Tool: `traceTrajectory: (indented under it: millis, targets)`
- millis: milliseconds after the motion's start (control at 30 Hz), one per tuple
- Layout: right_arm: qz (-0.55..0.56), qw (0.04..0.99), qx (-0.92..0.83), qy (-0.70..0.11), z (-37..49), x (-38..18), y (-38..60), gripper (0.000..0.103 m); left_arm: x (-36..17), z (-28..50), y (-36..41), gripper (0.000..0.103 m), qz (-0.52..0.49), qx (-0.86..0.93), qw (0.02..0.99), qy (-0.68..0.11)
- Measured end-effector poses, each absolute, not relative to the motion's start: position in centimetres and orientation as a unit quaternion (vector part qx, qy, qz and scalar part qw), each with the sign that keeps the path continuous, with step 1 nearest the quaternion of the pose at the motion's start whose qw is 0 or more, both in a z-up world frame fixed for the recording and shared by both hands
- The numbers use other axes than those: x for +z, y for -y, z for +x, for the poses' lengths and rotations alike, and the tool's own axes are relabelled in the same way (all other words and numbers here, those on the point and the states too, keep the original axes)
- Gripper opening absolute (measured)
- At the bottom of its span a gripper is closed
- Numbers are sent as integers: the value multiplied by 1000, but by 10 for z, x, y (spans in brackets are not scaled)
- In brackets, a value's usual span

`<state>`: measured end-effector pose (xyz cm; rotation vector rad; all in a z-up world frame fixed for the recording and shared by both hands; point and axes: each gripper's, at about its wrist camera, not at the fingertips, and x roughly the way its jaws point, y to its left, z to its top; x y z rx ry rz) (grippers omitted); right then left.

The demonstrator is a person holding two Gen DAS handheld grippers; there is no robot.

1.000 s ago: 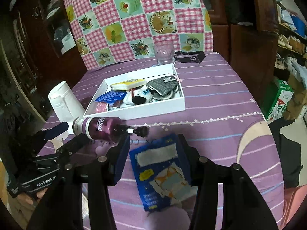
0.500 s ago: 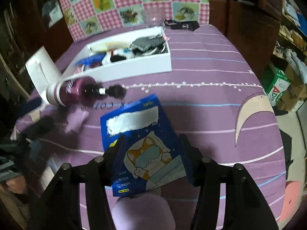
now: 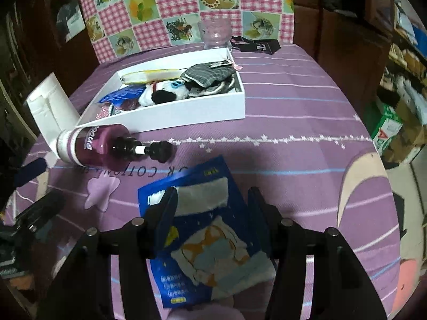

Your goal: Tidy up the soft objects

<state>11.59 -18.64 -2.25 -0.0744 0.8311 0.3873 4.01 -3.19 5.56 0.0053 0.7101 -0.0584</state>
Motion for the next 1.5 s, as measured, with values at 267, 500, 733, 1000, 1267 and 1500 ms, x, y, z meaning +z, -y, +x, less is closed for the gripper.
traceTrajectory:
  millis: [267,500,733,1000,1267,1500]
  targets:
    - [-67,888,181,-417,120,-34,174,42,61,31,25,80,-9,-24,941,-338]
    - [-48,891,175,-417,121,-33,181,19,57,20,15,80,-26,-19,939,-343]
    - [-11,892,176,-417,119,-31,193,2,50,-1,18,80,-16,-26,934,-357]
    - [8,896,195,-400,102,-20,200,2,44,-19,16,82,-16,-20,930,-367]
    - [20,892,212,-400,97,-16,200,2,39,-39,33,82,19,-30,915,-403]
    - [37,890,218,-400,94,-14,203,2,14,-44,44,82,53,-20,889,-454]
